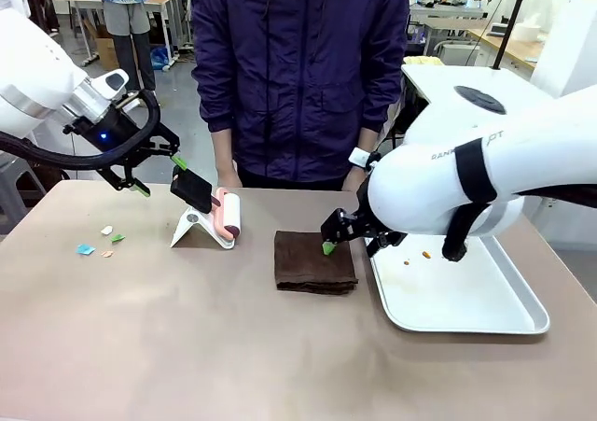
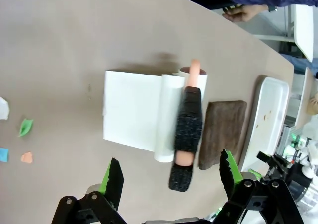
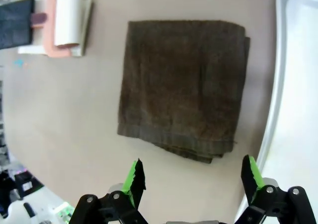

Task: Clean the surface of the table.
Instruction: Hold the Lint Roller with your left hand and the towel with your right hand.

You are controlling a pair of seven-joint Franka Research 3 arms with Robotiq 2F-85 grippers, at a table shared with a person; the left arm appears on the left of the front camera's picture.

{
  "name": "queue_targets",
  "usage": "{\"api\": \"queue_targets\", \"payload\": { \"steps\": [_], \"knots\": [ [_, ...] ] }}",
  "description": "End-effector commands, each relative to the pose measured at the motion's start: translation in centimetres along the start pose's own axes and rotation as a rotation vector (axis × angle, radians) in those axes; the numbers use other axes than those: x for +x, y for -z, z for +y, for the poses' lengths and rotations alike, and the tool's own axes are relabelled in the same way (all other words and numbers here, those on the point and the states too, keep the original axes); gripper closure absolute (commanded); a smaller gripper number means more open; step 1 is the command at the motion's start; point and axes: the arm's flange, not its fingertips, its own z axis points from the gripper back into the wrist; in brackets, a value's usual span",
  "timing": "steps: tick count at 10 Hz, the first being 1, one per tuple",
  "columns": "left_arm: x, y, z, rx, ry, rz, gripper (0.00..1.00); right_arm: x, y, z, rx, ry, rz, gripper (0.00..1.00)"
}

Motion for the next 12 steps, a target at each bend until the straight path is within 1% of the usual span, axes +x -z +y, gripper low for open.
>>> {"api": "queue_targets", "payload": {
  "steps": [1,3,4,7,8,9,12],
  "knots": [
    [-0.5,1.0,-0.3,-0.063,0.068,-0.015,0.00,4.5,2.5,2.0,-0.072,0.054,0.102,0.00],
    [-1.1,1.4,-0.5,-0.069,0.089,-0.012,0.00,5.6,4.0,3.3,-0.141,0.108,0.120,0.00],
    [-1.2,1.7,-1.1,-0.066,0.101,-0.013,0.00,6.2,4.9,3.8,-0.198,0.141,0.123,0.00],
    [-1.5,2.1,-2.3,-0.073,0.134,-0.017,0.00,7.7,7.5,3.7,-0.241,0.202,0.185,0.00],
    [-1.5,2.2,-2.5,-0.070,0.129,-0.023,0.00,8.1,8.2,3.4,-0.227,0.208,0.194,0.00],
    [-1.5,2.2,-2.6,-0.063,0.131,-0.019,0.00,8.2,8.8,2.9,-0.256,0.235,0.187,0.00],
    [-1.6,2.1,-2.4,-0.017,0.130,-0.013,0.00,8.1,9.0,2.1,-0.278,0.219,0.179,0.00]
  ]
}}
